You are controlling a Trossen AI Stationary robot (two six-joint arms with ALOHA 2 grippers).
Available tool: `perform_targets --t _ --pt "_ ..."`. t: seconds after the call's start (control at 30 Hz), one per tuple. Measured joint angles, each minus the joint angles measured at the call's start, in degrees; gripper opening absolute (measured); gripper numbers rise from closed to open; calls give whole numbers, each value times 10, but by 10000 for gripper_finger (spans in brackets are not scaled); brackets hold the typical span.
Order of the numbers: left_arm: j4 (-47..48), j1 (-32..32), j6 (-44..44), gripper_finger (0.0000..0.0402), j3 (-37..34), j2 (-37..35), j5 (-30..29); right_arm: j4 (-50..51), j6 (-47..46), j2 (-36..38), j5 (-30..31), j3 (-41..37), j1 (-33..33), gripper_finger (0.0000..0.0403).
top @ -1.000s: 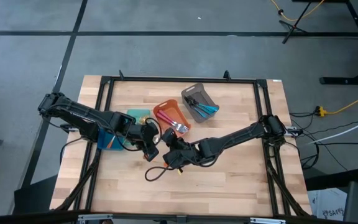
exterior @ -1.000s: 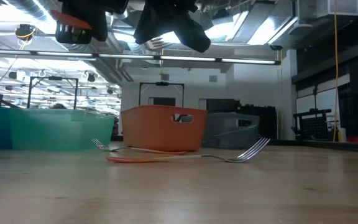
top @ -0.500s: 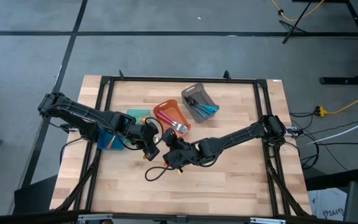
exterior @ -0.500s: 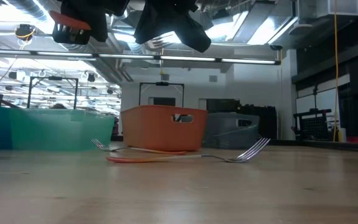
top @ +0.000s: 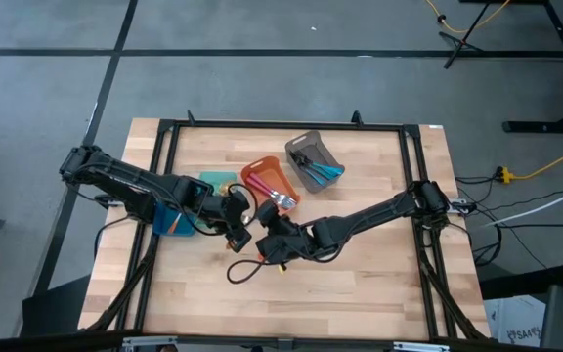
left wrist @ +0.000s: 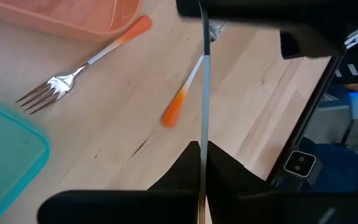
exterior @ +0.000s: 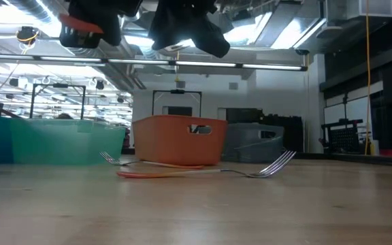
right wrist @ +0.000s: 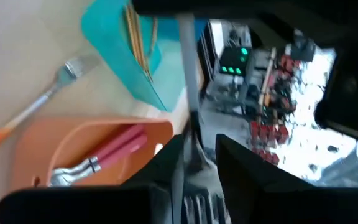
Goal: Sort silverware by color (type)
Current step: Put the orange fork into the blue bin
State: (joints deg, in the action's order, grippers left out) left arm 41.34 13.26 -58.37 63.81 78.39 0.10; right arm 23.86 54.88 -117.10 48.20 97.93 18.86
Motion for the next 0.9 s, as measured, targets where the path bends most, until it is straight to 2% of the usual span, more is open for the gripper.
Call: perform_targets --t 0.13,0.2,0.4,0.57,0.77,0.9 --pt "24 0 -1 2 0 -7 -5 18 -8 0 49 0 12 87" --pt "45 0 -10 2 0 -16 -16 49 -14 5 50 0 20 86" --pt "109 0 -25 2 0 -71 -55 180 -131 27 3 0 31 86" --pt "232 0 -97 2 0 -135 -90 304 -256 52 -46 0 21 85" --pt "412 4 -225 3 0 -167 -92 358 -345 58 -63 0 11 85" --pt "478 7 -270 3 0 -166 -65 359 -353 58 -117 0 5 85"
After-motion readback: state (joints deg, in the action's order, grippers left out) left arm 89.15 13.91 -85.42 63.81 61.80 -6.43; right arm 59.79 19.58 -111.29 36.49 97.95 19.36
